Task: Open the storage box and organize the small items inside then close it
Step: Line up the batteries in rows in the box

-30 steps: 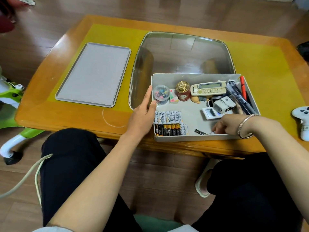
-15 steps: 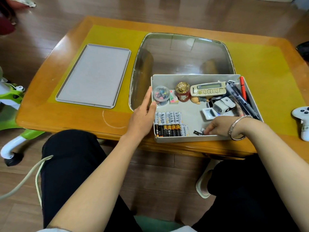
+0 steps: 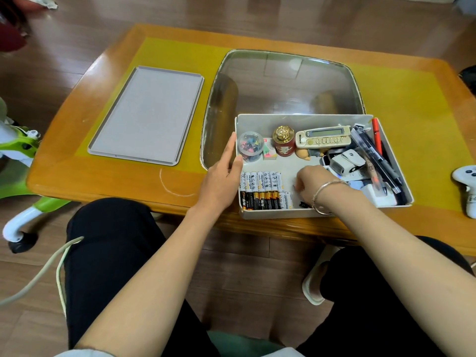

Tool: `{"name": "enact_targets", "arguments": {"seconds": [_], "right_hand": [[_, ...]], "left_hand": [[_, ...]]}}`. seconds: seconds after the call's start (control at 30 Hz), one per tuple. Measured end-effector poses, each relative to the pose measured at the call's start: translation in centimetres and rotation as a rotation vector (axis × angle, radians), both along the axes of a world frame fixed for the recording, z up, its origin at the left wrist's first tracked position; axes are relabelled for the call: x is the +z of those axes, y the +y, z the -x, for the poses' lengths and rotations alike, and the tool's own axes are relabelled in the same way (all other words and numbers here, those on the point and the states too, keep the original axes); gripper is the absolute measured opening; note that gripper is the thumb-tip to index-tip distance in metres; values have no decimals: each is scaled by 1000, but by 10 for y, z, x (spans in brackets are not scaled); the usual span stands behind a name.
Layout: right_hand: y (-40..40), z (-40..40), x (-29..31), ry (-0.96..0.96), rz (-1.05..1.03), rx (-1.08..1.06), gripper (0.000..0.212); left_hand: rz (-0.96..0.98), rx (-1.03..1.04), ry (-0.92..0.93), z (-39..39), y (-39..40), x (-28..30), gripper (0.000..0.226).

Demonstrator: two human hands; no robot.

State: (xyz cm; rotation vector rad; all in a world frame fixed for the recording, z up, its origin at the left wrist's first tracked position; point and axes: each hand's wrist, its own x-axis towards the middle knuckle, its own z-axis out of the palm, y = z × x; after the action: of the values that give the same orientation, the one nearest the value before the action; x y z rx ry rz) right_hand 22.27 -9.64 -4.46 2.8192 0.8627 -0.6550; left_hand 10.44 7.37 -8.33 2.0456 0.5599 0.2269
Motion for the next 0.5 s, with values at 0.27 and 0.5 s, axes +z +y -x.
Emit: {"name": "enact_targets", "arguments": {"seconds": [0.27, 0.5], "right_hand": [[13, -8, -6, -27, -179, -51, 25], [18, -8, -3, 52, -448, -229, 10]], "left_hand": [[-1, 3, -9, 0, 0, 0, 52], [13, -2, -10, 0, 0, 1, 52]]}}
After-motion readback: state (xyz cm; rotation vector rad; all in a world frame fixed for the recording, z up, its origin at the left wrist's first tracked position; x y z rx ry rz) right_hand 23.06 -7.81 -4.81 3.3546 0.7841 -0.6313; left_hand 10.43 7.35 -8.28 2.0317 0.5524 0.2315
